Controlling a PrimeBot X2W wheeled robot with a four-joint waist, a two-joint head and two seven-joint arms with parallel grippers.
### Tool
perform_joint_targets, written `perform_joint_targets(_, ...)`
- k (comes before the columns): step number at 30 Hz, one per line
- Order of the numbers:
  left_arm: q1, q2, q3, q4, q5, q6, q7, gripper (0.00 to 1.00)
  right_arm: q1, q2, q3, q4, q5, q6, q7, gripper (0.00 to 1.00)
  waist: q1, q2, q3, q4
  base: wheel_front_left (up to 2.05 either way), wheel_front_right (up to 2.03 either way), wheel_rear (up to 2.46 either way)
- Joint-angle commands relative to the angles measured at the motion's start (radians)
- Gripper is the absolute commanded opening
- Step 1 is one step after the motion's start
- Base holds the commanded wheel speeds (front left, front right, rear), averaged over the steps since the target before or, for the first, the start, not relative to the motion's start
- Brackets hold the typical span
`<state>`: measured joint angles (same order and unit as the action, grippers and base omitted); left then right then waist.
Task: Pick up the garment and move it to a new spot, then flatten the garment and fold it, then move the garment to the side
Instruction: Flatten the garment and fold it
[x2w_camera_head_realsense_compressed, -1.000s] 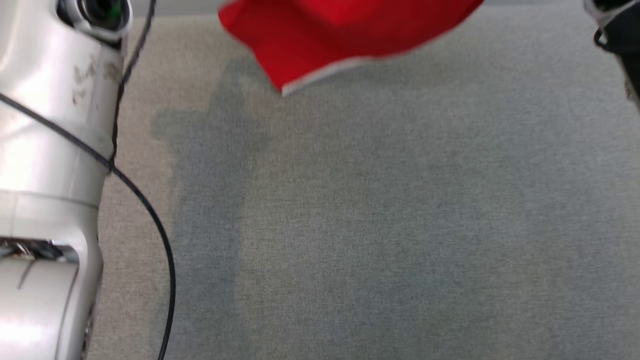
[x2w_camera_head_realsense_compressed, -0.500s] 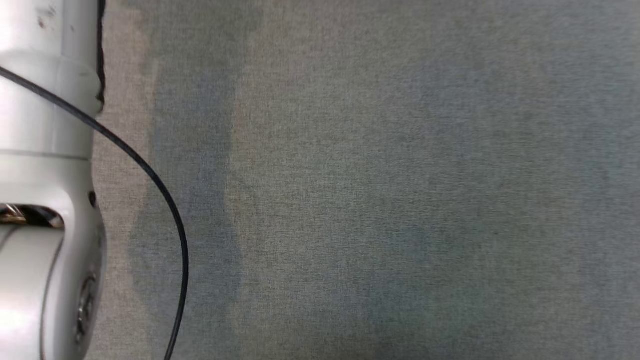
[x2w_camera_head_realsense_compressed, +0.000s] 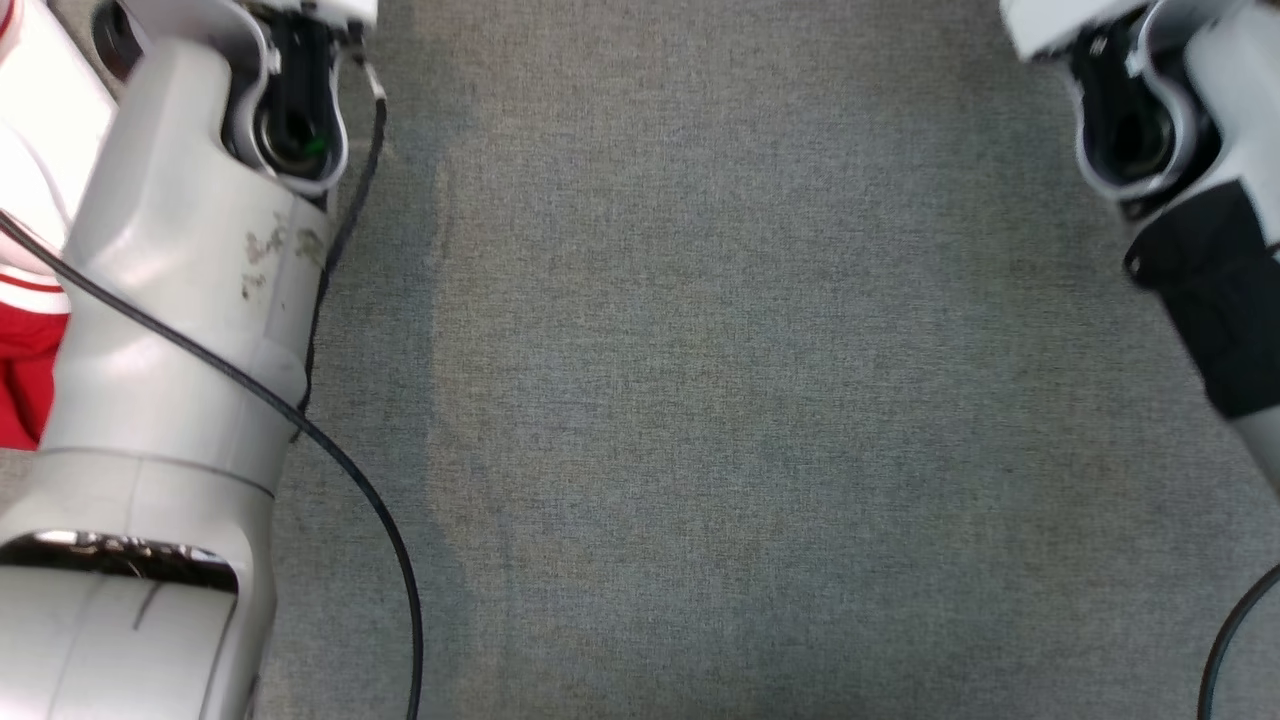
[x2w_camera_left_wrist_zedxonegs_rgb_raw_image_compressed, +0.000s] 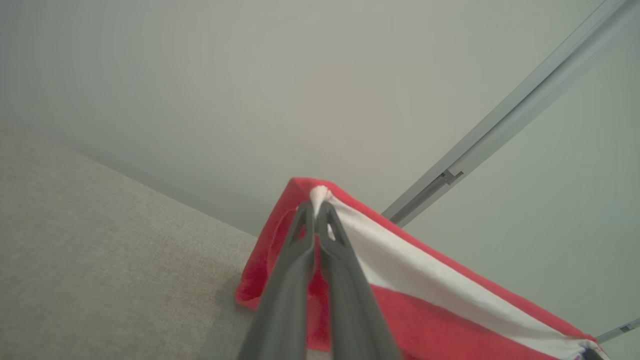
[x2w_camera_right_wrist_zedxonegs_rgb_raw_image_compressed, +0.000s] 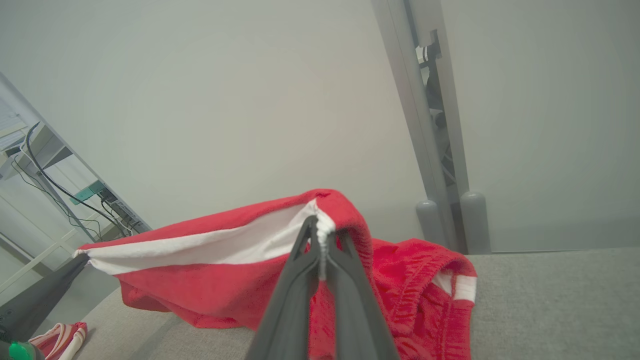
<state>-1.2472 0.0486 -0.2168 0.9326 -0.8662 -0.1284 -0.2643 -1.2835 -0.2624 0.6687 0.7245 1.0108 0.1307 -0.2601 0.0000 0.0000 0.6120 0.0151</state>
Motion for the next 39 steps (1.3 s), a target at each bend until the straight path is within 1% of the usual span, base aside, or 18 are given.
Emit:
perform_joint_targets(1,0.037,0.004,-0.008,0.003,-0.021,-0.002,-0.002,0.0,0.049,-0.01,0.023,-0.016,0.053,0.0,-0.005,0.0,0.0,0.0,-0.023,-0.004,0.0,0.0,0.0)
perform_joint_targets(9,0.199,0.004,-0.049,0.004,-0.09,-0.002,-0.002,0.0,0.201,-0.066,0.178,-0.097,0.266,0.0,-0.005,0.0,0.0,0.0,-0.117,-0.011,0.0,0.0,0.0)
perform_joint_targets(10,0.235,0.004,-0.045,0.004,-0.099,-0.002,-0.002,0.0,0.232,-0.082,0.214,-0.12,0.308,0.0,-0.001,0.0,0.0,0.0,-0.142,-0.012,0.0,0.0,0.0)
perform_joint_targets(12,0.269,0.004,-0.041,0.004,-0.106,-0.002,-0.002,0.0,0.261,-0.094,0.248,-0.139,0.349,0.0,0.011,0.0,0.0,0.0,-0.165,-0.014,0.0,0.0,0.0)
perform_joint_targets(13,0.269,0.004,-0.041,0.004,-0.106,-0.002,-0.002,0.0,0.261,-0.094,0.248,-0.139,0.349,0.0,0.011,0.0,0.0,0.0,-0.165,-0.014,0.0,0.0,0.0)
perform_joint_targets(18,0.351,0.004,-0.05,-0.011,-0.149,-0.002,-0.002,0.0,0.331,-0.124,0.334,-0.175,0.426,0.0,0.061,0.0,0.0,0.0,-0.228,-0.013,0.0,0.0,0.0)
perform_joint_targets(20,0.384,0.004,-0.064,-0.016,-0.181,-0.002,-0.002,0.0,0.358,-0.131,0.362,-0.186,0.457,0.0,0.091,0.0,0.0,0.0,-0.251,-0.012,0.0,0.0,0.0)
perform_joint_targets(23,0.423,0.005,-0.056,-0.011,-0.223,-0.002,-0.002,0.0,0.395,-0.143,0.391,-0.2,0.497,0.0,0.129,0.0,0.0,0.0,-0.284,-0.007,0.0,0.0,0.0)
perform_joint_targets(27,0.47,0.004,-0.099,0.023,-0.25,-0.002,-0.002,0.0,0.438,-0.155,0.412,-0.206,0.538,0.0,0.165,0.0,0.0,0.0,-0.326,0.0,0.0,0.0,0.0)
perform_joint_targets(30,0.494,0.004,-0.138,0.044,-0.228,-0.002,-0.002,0.0,0.468,-0.163,0.417,-0.197,0.558,0.0,0.18,0.0,0.0,0.0,-0.35,0.003,0.0,0.0,0.0)
perform_joint_targets(33,0.517,0.005,-0.152,0.071,-0.182,-0.002,-0.002,0.0,0.497,-0.168,0.411,-0.202,0.579,0.0,0.191,0.0,0.0,0.0,-0.374,0.007,0.0,0.0,0.0)
perform_joint_targets(36,0.54,0.008,-0.142,0.082,-0.121,-0.002,-0.002,0.0,0.527,-0.174,0.409,-0.215,0.593,0.0,0.202,0.0,0.0,0.0,-0.398,0.006,0.0,0.0,0.0)
perform_joint_targets(39,0.578,0.011,-0.113,0.073,-0.064,0.009,-0.002,0.0,0.559,-0.181,0.397,-0.233,0.609,0.0,0.218,0.0,0.0,0.0,-0.422,0.006,0.0,0.0,0.0)
